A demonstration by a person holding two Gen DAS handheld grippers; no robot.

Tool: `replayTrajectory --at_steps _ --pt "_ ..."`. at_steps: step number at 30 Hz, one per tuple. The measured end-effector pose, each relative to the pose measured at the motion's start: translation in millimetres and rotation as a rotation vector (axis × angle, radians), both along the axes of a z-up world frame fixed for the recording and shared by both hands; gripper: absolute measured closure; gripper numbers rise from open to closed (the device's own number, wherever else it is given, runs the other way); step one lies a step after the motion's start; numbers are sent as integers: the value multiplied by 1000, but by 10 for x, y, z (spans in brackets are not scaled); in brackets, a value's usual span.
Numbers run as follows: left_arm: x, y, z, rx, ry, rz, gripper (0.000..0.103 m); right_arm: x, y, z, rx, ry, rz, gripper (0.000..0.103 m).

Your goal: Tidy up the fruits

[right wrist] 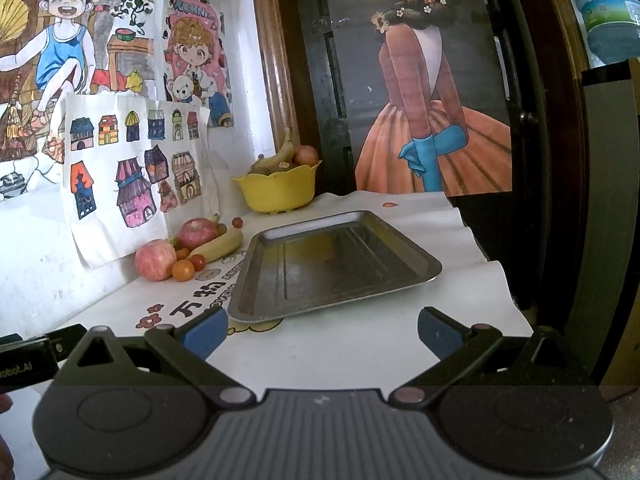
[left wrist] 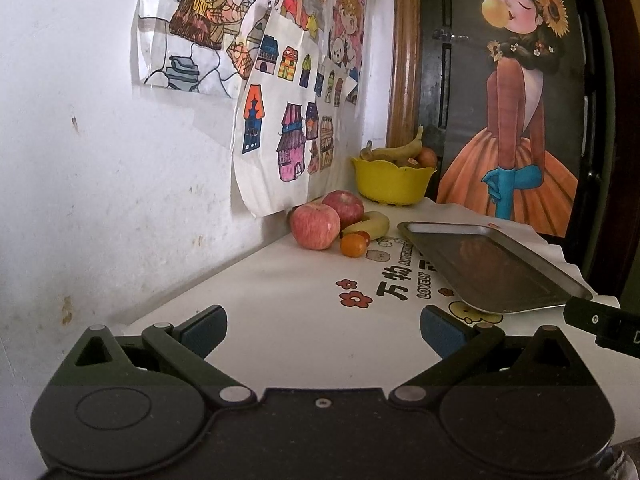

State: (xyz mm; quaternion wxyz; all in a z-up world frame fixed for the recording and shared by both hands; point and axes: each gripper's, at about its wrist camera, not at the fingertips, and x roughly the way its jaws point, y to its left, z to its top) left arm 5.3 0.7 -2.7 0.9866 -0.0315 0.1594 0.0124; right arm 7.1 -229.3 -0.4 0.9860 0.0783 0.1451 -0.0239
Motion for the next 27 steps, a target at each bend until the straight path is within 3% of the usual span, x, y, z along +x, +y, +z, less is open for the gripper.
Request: replayTrajectory --at_steps 16,27 --pt "29 -3 -12 2 17 0 1 7 -25 -12 2 5 4 0" --pt "263 -46 109 65 83 -4 1 104 -9 89 -23 13 79 0"
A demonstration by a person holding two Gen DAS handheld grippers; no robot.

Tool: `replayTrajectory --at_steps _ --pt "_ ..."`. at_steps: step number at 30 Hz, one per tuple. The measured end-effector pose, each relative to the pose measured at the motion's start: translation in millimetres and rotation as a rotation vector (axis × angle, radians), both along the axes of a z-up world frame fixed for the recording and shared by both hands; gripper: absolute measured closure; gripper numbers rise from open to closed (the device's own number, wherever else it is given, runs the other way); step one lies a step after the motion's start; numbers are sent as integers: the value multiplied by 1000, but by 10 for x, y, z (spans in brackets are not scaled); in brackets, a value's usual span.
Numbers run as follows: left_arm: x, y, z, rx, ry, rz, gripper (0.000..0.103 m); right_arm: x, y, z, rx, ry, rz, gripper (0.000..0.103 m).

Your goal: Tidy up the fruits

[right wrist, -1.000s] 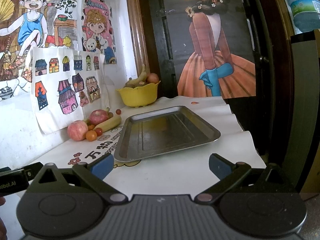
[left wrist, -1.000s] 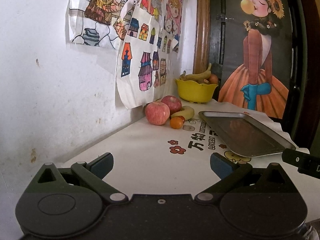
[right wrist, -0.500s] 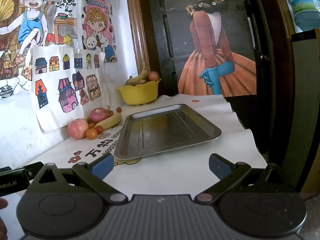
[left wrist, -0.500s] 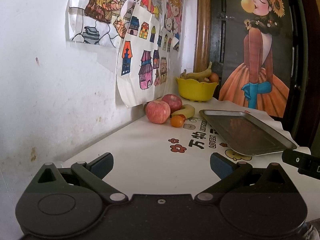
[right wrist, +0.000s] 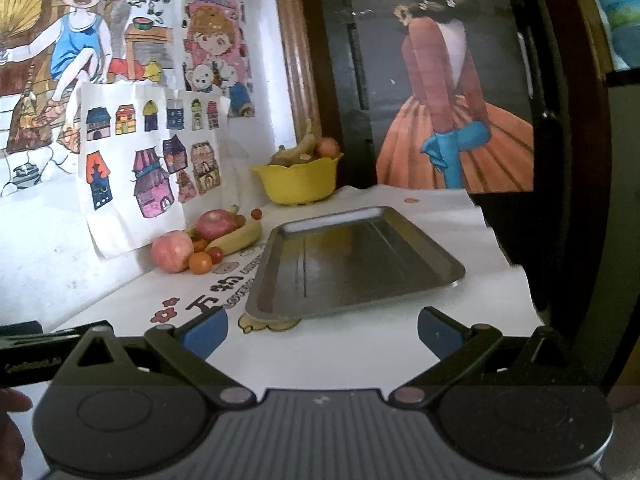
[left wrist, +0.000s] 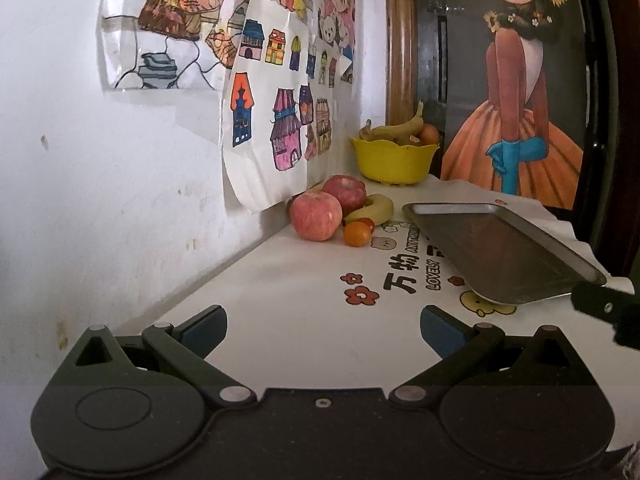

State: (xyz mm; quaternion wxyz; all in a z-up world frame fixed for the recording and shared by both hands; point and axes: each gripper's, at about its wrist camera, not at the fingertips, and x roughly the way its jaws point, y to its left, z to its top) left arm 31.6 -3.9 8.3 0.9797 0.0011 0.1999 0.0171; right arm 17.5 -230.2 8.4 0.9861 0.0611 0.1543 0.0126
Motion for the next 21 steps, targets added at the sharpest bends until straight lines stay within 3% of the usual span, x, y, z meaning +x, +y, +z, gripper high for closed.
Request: replayTrajectory --at_steps 7,21 --pt "184 4 140 42 10 -7 1 115 -48 267 -53 -21 48 0" --pt "611 83 342 118 -20 -21 1 831 -21 884 -90 1 331 0"
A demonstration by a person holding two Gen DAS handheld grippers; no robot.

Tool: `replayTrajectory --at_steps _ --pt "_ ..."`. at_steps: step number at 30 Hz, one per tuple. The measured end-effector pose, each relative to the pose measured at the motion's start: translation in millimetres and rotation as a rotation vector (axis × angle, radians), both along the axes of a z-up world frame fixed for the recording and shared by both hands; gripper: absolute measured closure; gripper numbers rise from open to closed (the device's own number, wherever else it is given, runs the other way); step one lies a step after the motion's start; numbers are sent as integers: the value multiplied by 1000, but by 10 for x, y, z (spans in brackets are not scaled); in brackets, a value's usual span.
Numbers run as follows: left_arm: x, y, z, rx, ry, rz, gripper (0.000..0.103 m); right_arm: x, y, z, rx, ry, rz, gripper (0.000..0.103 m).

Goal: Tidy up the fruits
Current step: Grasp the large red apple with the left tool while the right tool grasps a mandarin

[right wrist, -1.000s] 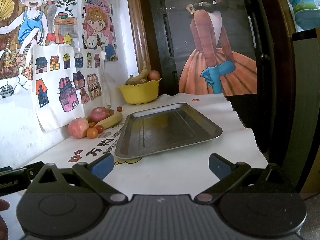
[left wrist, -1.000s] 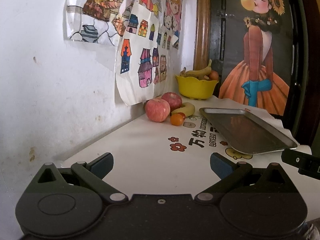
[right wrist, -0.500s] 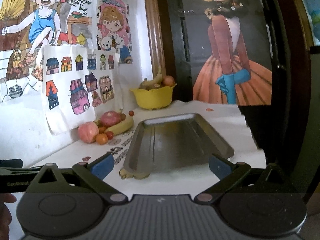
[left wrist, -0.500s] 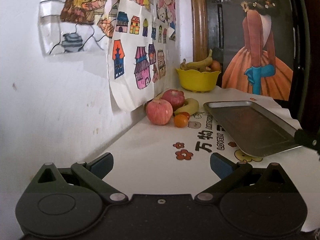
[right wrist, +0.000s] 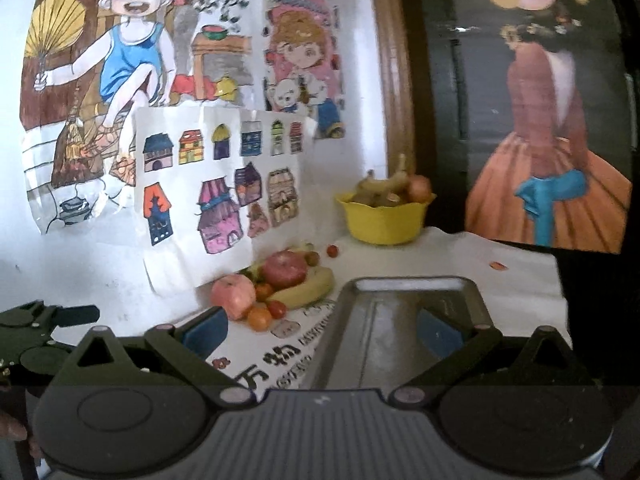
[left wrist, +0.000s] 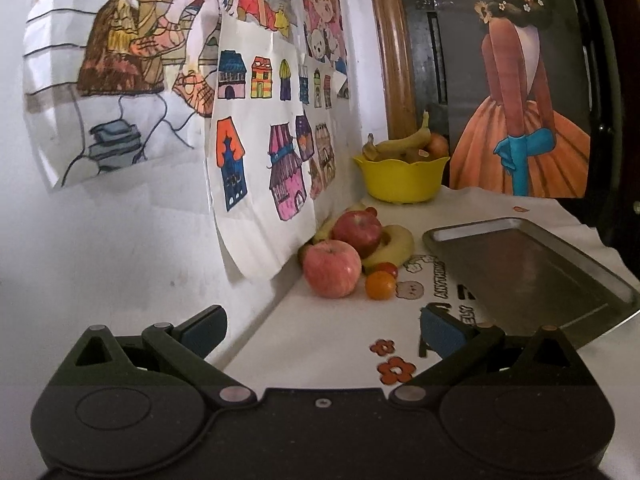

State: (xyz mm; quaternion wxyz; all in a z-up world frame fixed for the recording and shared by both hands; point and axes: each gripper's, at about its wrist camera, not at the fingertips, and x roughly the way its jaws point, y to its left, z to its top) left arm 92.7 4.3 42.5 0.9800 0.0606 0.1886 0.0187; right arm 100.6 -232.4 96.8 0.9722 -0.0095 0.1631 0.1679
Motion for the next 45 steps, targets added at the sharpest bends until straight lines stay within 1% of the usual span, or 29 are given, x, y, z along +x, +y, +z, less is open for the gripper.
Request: replayTrajectory --at_steps 5,8,11,14,19,24,28,32,33,36,38,39,41,44,45 --pt "204 57 -57 12 12 -10 1 305 64 40 -35 -11 76 0" --pt "318 86 -96 16 10 -23 1 509 68 54 -35 -6 127 0" --pt "449 101 -122 8 8 -32 1 703 98 20 -86 -30 178 0" --pt "557 92 -153 3 7 -46 1 902 146 -57 -144 -42 239 0" --pt "770 88 -184 -25 17 -52 1 1194 239 -249 -233 -13 327 0" --pt "1015 65 -208 -62 40 -31 1 1404 437 -499 -361 2 427 0" --pt "1226 52 -242 -93 73 9 2 1499 592 -642 -393 8 485 1" --pt "1410 76 -269 -125 101 33 5 1552 730 -711 -424 -5 544 7" --pt "1434 84 -277 -130 106 35 7 1572 753 -720 -427 -3 555 8" --pt "1533 84 -293 -130 123 47 12 1651 831 -749 -435 28 581 15" --pt "1589 93 -302 -136 138 54 15 1703 884 -767 -438 49 596 24" --pt "1599 104 -308 -144 145 54 17 1726 908 -775 -441 61 600 27" --pt "1642 120 -322 -160 156 54 19 1769 952 -798 -445 80 602 39" --pt "1697 141 -338 -175 167 57 23 1821 1002 -830 -445 100 610 48" --pt "1715 151 -340 -181 171 57 25 1846 1015 -841 -444 109 613 50"
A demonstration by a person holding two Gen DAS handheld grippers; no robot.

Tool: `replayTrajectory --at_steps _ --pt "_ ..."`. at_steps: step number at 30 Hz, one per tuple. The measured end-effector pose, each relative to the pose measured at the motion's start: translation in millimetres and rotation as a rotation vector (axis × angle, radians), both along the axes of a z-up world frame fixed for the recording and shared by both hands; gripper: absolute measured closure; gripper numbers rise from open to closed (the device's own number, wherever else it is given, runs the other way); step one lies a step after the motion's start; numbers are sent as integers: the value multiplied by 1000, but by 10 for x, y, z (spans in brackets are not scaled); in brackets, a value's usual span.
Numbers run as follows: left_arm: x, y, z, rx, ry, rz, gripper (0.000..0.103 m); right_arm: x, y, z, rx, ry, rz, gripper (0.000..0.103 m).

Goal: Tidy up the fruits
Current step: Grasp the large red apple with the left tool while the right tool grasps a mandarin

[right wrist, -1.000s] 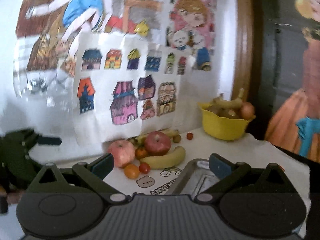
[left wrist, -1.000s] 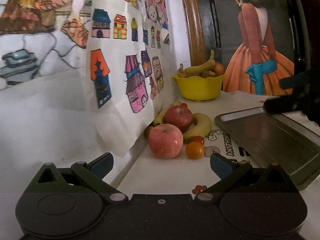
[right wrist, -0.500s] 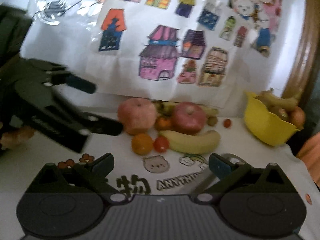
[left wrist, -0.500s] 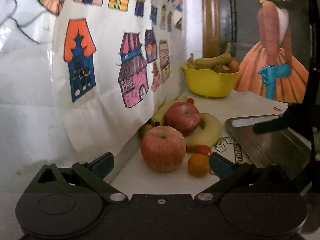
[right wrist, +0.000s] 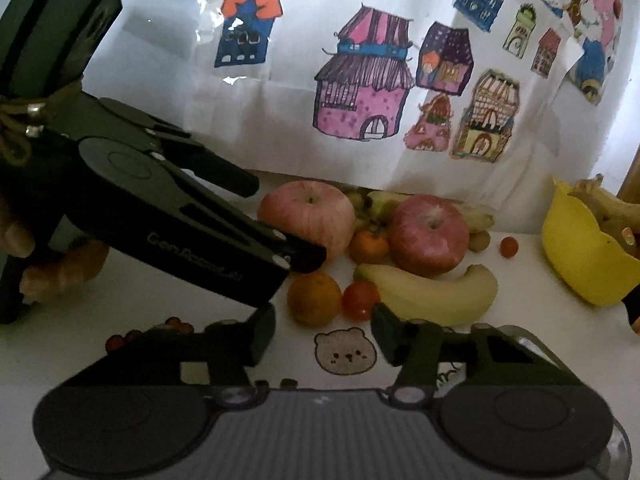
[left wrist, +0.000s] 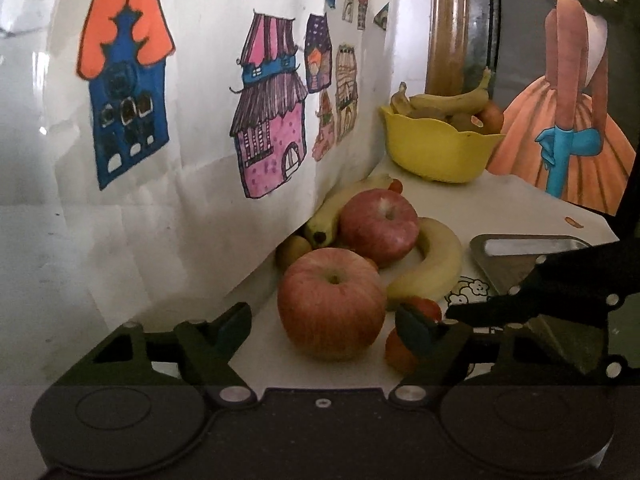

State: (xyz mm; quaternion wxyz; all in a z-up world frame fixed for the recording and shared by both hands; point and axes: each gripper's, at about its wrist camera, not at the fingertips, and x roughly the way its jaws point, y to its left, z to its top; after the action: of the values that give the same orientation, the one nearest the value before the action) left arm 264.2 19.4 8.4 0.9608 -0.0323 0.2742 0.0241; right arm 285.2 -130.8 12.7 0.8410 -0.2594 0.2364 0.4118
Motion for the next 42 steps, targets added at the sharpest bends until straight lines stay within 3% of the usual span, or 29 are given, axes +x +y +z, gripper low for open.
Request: replayTrajectory --at_steps 8,17,19,33,42 --pt "64 45 -27 -65 11 -16 39 23 112 -34 2 -4 20 59" --pt "45 53 -30 -84 8 -10 39 18 186 -37 -16 -9 10 64" --pt "33 65 -21 -95 13 -7 39 3 197 -27 -21 -19 -1 68" --pt "-287 53 21 -107 43 -31 40 -300 -71 7 -11 -15 -35 69" --pt "-326 -45 -8 -67 27 -39 39 -393 -177 25 -6 -19 -65 69"
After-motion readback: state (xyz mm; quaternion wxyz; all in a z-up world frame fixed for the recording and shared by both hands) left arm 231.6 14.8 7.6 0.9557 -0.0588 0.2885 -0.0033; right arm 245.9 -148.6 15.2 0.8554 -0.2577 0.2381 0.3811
